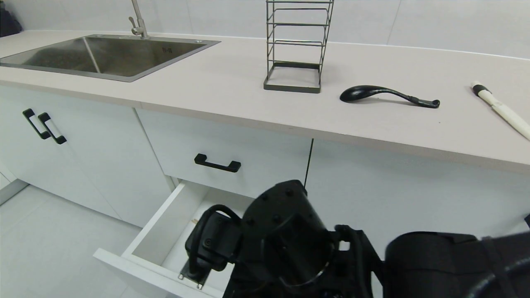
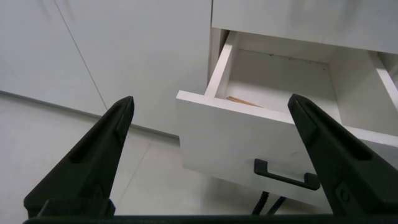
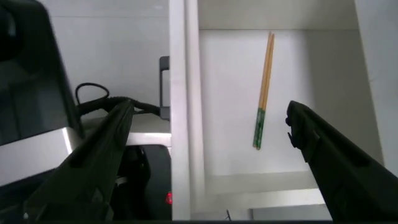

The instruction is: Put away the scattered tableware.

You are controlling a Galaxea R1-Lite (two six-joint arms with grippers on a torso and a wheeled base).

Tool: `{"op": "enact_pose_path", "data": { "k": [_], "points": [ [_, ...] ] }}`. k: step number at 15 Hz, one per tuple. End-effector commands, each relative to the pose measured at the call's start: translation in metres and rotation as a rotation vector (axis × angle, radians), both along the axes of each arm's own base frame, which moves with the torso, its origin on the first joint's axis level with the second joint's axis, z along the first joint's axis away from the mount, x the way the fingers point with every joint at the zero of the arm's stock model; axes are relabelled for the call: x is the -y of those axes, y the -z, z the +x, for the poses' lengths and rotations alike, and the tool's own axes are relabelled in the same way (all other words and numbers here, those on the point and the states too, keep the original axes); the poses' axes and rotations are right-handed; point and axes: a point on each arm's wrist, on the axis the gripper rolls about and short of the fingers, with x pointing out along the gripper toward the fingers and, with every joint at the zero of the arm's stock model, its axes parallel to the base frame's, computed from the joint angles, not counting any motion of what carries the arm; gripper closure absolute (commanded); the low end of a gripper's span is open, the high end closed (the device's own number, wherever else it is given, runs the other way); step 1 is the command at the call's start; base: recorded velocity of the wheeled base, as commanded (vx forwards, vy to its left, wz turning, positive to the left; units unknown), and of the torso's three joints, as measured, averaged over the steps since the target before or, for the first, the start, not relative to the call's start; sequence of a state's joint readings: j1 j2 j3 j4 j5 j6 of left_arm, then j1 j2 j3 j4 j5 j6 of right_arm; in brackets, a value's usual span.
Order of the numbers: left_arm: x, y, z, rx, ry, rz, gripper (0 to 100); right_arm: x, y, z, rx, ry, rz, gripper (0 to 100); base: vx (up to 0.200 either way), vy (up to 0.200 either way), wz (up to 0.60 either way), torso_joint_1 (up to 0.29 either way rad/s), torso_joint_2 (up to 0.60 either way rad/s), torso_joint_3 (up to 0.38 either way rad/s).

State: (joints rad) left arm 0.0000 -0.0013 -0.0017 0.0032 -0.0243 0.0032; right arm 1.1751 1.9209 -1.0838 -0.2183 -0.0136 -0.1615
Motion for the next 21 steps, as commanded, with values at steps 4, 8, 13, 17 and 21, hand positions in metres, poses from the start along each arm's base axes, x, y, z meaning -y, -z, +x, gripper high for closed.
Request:
{"op": "enact_pose_path", "data": {
  "k": [4, 8, 13, 17, 21],
  "points": [
    [0.000, 0.000, 0.000, -0.001, 0.000, 0.000, 0, 0.096, 0.000, -0.019, 0.024, 0.057, 0.148, 0, 0.000, 0.000, 0.00, 0.000, 0.00, 0.000],
    [0.000, 0.000, 0.000, -0.001, 0.000, 0.000, 0, 0.135, 0.011, -0.033, 0.098, 0.161, 0.156, 0, 0.000, 0.000, 0.00, 0.000, 0.00, 0.000],
    [0.000, 0.000, 0.000, -0.001, 0.000, 0.001, 0, 0.156, 0.010, -0.028, 0.109, 0.230, 0.162, 0, 0.000, 0.000, 0.00, 0.000, 0.00, 0.000],
    [0.000, 0.000, 0.000, -0.001, 0.000, 0.001, 0, 0.163, 0.009, -0.029, 0.125, 0.234, 0.160, 0, 0.000, 0.000, 0.00, 0.000, 0.00, 0.000],
    [0.000, 0.000, 0.000, -0.001, 0.000, 0.000, 0, 0.162, 0.009, -0.030, 0.125, 0.224, 0.162, 0, 0.000, 0.000, 0.00, 0.165, -0.09, -0.076]
  ]
}}
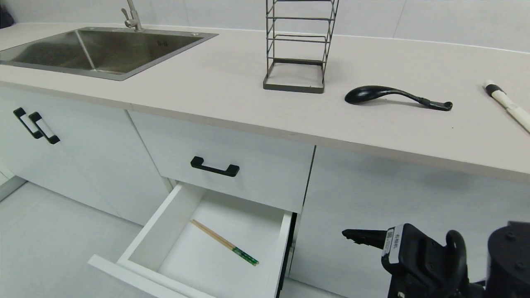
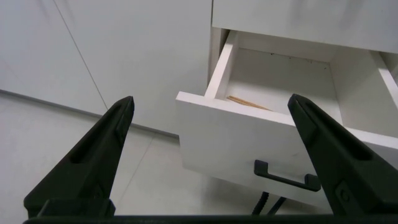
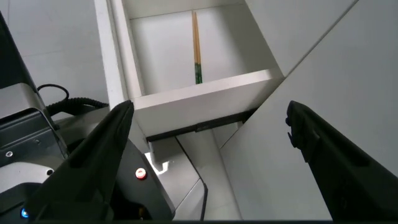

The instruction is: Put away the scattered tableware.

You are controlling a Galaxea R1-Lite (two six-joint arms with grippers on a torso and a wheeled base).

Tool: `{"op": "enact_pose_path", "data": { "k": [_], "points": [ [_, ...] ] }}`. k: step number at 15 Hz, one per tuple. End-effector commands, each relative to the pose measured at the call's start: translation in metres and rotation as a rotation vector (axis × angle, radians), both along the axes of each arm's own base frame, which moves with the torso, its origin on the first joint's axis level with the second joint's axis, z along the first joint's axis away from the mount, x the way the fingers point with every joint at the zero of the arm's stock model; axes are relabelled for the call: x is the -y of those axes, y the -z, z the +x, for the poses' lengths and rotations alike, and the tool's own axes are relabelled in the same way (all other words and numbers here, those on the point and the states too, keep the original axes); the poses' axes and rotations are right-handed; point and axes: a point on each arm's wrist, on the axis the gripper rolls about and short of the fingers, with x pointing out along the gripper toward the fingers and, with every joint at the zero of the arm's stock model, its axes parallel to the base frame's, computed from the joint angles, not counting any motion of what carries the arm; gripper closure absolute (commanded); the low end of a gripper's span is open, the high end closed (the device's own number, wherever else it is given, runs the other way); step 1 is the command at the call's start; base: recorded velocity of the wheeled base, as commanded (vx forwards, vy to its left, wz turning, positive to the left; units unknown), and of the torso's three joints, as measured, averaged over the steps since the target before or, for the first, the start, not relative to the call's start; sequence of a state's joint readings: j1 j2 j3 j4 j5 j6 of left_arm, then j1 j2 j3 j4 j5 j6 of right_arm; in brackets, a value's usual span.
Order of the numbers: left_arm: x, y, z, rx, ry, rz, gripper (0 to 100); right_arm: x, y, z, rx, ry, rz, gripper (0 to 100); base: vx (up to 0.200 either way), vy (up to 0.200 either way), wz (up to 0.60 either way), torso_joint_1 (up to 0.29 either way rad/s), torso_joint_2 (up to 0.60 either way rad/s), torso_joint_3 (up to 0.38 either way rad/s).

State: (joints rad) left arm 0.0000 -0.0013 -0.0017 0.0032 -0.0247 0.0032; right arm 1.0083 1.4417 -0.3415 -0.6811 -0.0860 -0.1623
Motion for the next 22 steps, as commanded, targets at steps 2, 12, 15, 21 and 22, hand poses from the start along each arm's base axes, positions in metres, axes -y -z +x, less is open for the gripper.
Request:
{"op": "enact_pose_path", "data": {
  "k": [2, 12, 15, 21, 22],
  "points": [
    [0.000, 0.000, 0.000, -0.001, 0.000, 0.001, 0, -0.002, 0.000, -0.003, 0.000, -0.014, 0.002, 0, 0.000, 0.000, 0.00, 0.251, -0.57, -0.200],
    [0.000, 0.000, 0.000, -0.001, 0.000, 0.000, 0, -0.006, -0.006, 0.000, 0.009, -0.014, 0.019, 0, 0.000, 0.000, 0.00, 0.211, -0.50, -0.220],
    [0.000, 0.000, 0.000, -0.001, 0.000, 0.000, 0, -0.007, -0.008, 0.005, 0.011, 0.007, 0.024, 0, 0.000, 0.000, 0.00, 0.364, -0.48, -0.237],
    [0.000, 0.000, 0.000, -0.001, 0.000, 0.001, 0, -0.015, -0.014, 0.025, 0.017, 0.057, 0.026, 0, 0.000, 0.000, 0.00, 0.281, -0.52, -0.246],
    [0.000, 0.000, 0.000, -0.001, 0.000, 0.000, 0, -0.016, -0.012, 0.031, 0.000, 0.075, 0.012, 0, 0.000, 0.000, 0.00, 0.286, -0.55, -0.261]
  ]
}}
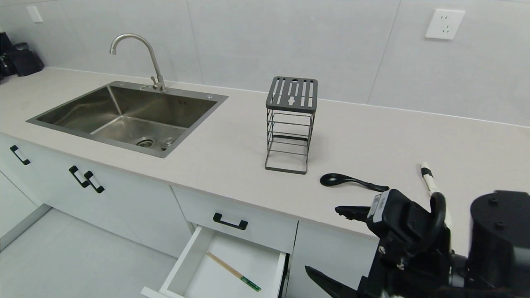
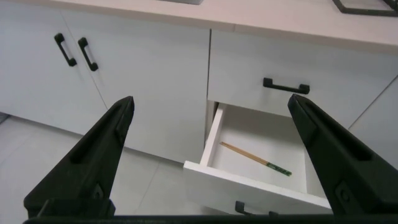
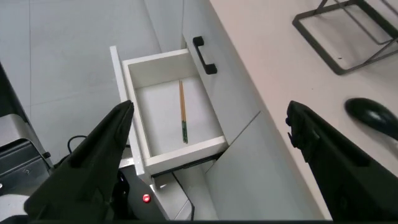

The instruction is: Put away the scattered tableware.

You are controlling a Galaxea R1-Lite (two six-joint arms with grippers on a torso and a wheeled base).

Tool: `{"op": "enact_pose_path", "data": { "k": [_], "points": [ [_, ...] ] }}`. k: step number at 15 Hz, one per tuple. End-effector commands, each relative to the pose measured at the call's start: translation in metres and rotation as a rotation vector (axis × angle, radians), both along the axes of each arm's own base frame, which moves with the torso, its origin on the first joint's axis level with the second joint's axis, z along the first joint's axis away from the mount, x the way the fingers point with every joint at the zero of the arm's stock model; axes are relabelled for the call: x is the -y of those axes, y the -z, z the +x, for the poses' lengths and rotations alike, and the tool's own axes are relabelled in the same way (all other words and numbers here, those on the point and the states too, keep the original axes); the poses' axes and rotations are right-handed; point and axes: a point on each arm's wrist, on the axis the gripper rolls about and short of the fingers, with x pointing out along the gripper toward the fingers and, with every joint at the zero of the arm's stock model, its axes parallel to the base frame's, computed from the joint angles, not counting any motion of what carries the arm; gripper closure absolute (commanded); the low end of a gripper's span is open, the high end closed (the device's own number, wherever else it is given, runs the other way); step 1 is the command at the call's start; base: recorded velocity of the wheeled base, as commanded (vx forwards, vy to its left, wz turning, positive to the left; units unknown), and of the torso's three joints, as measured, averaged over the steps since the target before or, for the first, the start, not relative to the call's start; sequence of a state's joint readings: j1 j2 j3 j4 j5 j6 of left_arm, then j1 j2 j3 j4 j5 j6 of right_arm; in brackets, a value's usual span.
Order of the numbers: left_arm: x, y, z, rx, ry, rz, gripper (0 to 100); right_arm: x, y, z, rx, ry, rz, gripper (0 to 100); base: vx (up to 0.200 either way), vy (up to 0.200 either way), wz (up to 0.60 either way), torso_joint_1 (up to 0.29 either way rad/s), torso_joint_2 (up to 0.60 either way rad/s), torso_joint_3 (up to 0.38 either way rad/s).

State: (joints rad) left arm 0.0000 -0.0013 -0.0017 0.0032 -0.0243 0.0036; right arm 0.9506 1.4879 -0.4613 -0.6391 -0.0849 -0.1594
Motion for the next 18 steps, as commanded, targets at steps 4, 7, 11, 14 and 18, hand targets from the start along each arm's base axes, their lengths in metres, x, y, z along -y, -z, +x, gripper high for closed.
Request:
{"op": "enact_pose_path", "data": {
  "k": [4, 7, 11, 14, 18],
  "points": [
    [0.000, 0.000, 0.000, -0.001, 0.000, -0.001, 0, -0.007, 0.004, 0.031, -0.075, 0.040, -0.045, 0, 0.000, 0.000, 0.00, 0.171, -0.33, -0.159],
    [0.000, 0.000, 0.000, -0.001, 0.000, -0.001, 0, -0.014, 0.002, 0.045, -0.122, 0.009, -0.052, 0, 0.000, 0.000, 0.00, 0.017, -0.03, -0.014],
    [0.000, 0.000, 0.000, -0.001, 0.000, 0.001, 0, -0.008, 0.006, 0.063, -0.171, 0.032, -0.051, 0, 0.000, 0.000, 0.00, 0.000, 0.00, 0.000],
    [0.000, 0.000, 0.000, -0.001, 0.000, -0.001, 0, 0.007, 0.008, 0.075, -0.216, 0.136, -0.003, 0, 0.000, 0.000, 0.00, 0.000, 0.00, 0.000],
    [0.000, 0.000, 0.000, -0.001, 0.000, -0.001, 0, 0.047, 0.020, 0.093, -0.203, 0.298, 0.050, 0, 0.000, 0.000, 0.00, 0.000, 0.00, 0.000]
  ]
}}
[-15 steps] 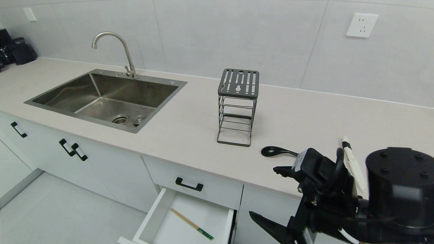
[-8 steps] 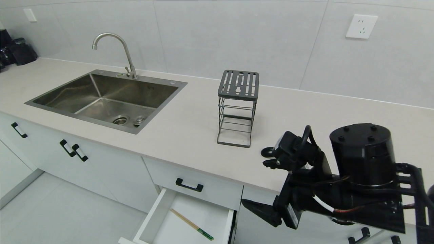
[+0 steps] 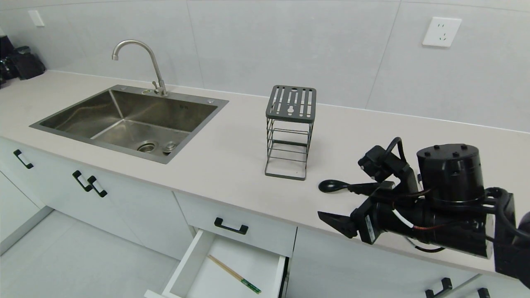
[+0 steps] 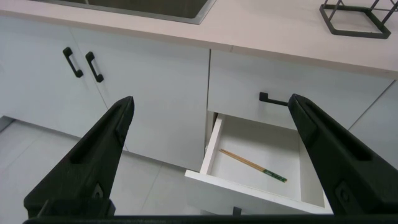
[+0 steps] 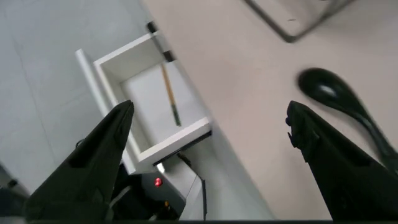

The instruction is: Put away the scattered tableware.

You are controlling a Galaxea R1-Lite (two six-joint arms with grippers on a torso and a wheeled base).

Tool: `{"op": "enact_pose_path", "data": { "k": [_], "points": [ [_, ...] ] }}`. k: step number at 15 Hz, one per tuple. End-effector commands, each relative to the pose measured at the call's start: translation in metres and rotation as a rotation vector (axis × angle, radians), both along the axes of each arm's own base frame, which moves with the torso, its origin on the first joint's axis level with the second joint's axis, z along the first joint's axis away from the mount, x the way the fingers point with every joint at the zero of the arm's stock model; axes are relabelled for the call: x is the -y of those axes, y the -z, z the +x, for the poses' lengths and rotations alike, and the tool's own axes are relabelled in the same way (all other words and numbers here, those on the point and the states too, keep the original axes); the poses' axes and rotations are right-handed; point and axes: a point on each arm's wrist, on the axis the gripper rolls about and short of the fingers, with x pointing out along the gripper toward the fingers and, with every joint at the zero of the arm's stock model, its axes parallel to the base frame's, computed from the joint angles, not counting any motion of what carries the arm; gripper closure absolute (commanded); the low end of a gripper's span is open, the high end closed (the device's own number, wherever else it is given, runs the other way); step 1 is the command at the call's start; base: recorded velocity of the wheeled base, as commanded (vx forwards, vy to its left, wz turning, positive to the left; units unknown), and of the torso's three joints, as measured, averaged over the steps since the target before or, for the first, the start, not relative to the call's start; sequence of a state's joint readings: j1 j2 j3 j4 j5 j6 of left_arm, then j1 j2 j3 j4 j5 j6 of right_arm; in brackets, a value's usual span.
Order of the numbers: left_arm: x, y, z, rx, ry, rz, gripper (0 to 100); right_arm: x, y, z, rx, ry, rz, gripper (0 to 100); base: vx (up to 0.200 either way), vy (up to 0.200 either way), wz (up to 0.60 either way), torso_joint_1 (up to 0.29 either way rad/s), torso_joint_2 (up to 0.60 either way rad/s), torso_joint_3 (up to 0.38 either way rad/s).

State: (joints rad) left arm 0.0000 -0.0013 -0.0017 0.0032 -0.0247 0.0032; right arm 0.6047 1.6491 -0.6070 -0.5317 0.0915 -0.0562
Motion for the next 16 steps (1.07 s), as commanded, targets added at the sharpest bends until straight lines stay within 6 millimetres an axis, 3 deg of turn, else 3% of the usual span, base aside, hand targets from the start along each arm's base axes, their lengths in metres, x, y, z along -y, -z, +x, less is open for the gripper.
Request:
{"op": "enact_pose_path", "data": {
  "k": [1, 6, 7, 16],
  "points": [
    [0.000, 0.000, 0.000, -0.001, 0.000, 0.000, 0, 0.025, 0.007, 0.011, 0.003, 0.097, 0.006, 0, 0.000, 0.000, 0.00, 0.000, 0.00, 0.000],
    [0.000, 0.000, 0.000, -0.001, 0.000, 0.000, 0, 0.049, 0.014, 0.031, 0.020, 0.135, -0.026, 0, 0.000, 0.000, 0.00, 0.000, 0.00, 0.000],
    [0.000, 0.000, 0.000, -0.001, 0.000, 0.000, 0, 0.055, 0.023, 0.039, 0.018, 0.111, -0.026, 0, 0.000, 0.000, 0.00, 0.000, 0.00, 0.000],
    [0.000, 0.000, 0.000, -0.001, 0.000, 0.000, 0, 0.056, 0.060, 0.079, 0.011, 0.076, -0.041, 0, 0.000, 0.000, 0.00, 0.000, 0.00, 0.000]
  ]
}}
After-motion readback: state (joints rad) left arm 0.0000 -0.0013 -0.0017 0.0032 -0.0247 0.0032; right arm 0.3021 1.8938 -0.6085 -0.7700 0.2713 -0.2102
